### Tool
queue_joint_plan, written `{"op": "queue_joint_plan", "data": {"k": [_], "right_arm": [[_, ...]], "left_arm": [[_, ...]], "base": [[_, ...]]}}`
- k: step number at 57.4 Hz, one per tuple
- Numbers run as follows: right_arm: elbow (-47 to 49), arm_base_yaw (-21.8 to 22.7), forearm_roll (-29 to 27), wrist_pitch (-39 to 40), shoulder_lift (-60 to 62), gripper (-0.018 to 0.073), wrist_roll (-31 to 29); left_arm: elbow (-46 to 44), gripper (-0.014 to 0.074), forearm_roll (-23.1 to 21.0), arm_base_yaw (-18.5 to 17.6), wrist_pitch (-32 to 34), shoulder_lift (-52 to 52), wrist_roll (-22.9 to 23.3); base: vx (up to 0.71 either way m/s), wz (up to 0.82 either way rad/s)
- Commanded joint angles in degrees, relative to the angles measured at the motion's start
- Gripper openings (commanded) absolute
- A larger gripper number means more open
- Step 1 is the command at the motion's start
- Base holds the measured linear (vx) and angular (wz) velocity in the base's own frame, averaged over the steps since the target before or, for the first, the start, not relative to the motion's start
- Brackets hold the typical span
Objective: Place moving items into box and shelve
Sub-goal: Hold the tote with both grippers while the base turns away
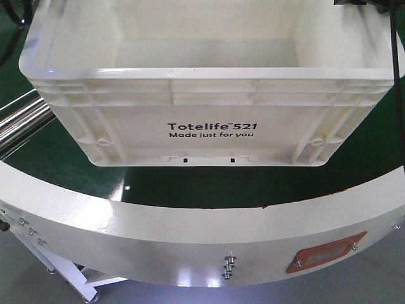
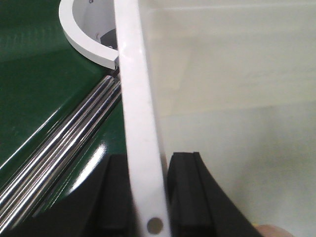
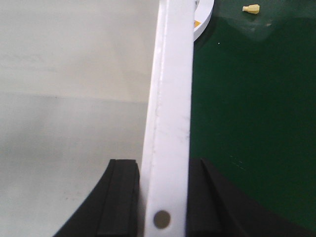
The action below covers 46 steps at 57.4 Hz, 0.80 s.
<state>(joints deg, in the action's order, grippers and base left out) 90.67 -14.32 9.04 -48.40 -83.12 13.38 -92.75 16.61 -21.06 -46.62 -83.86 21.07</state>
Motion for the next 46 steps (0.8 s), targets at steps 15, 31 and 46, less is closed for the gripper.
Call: {"op": "queue_joint_plan", "data": {"k": [15,31,46], "right_arm": [[2.51,0.09,3.52,8.34,3.23,-0.0005,-0.56],[2.51,0.09,3.52,8.34,3.23,-0.0005,-0.56],[2.51,0.09,3.52,8.34,3.23,-0.0005,-0.56]], "left_arm": [[-2.14,0.0000,4.22,-0.10,6.26,3.22,-0.46],[-2.14,0.0000,4.22,-0.10,6.26,3.22,-0.46],[-2.14,0.0000,4.22,-0.10,6.26,3.22,-0.46]], "base": [[0.00,0.00],[0.00,0.00],[0.00,0.00]]}}
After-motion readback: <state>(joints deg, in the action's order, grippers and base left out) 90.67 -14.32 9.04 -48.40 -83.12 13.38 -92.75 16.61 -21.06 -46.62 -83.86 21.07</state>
